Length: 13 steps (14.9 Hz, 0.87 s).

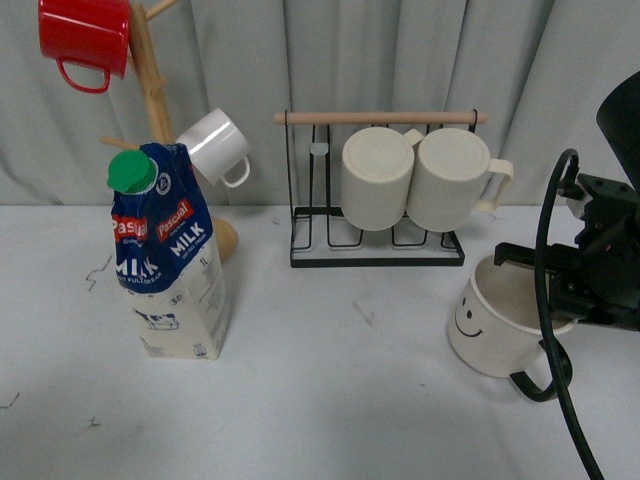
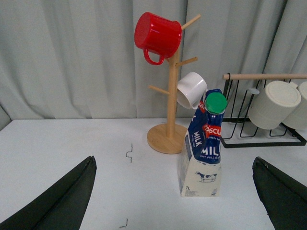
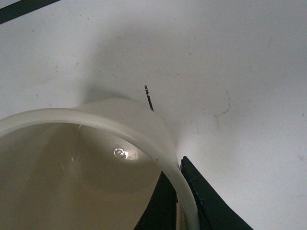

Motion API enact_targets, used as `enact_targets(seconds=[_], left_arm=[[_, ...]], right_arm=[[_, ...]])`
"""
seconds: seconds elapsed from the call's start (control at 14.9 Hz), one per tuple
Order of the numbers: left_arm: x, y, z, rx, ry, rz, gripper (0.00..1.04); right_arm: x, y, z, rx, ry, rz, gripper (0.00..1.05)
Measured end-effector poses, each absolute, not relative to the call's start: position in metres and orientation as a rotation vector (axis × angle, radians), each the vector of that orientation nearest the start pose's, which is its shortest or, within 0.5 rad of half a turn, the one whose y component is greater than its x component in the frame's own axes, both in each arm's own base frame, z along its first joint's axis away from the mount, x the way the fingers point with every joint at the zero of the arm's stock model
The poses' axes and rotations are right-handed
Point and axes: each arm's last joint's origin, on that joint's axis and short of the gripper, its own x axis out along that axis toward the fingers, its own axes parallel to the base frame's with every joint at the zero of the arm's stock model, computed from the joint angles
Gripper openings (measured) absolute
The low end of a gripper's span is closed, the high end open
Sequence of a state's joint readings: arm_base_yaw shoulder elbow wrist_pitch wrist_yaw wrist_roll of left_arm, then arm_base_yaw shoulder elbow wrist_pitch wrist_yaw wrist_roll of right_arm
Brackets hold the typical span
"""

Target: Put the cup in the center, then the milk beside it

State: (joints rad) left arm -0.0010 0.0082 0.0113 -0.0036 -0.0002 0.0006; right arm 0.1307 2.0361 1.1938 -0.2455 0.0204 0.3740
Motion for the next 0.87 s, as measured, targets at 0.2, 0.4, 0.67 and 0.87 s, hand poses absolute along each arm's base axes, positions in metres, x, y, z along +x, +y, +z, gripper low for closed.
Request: enact_targets(seconds=[0.2,0.4,0.67,0.87], left_arm=[[0.098,0.000,0.166,0.001,0.001,-0.001,0.98],[0.098,0.000,0.166,0.001,0.001,-0.001,0.98],[0.098,0.000,0.166,0.001,0.000,-0.001,0.98],[0.098,0.000,0.166,0.001,0.000,-0.001,0.98]], right_arm=[[0.386,0.057,0.124,0.298,1.067,-0.093,0.03],[0.387,0.111,0.138,0.483,1.065,-0.118,0.03],[0.388,0.130,0.125,0.502,1.116,-0.139,0.03],[0.389,0.135,0.117,0.493,1.132,-0.164,0.03]])
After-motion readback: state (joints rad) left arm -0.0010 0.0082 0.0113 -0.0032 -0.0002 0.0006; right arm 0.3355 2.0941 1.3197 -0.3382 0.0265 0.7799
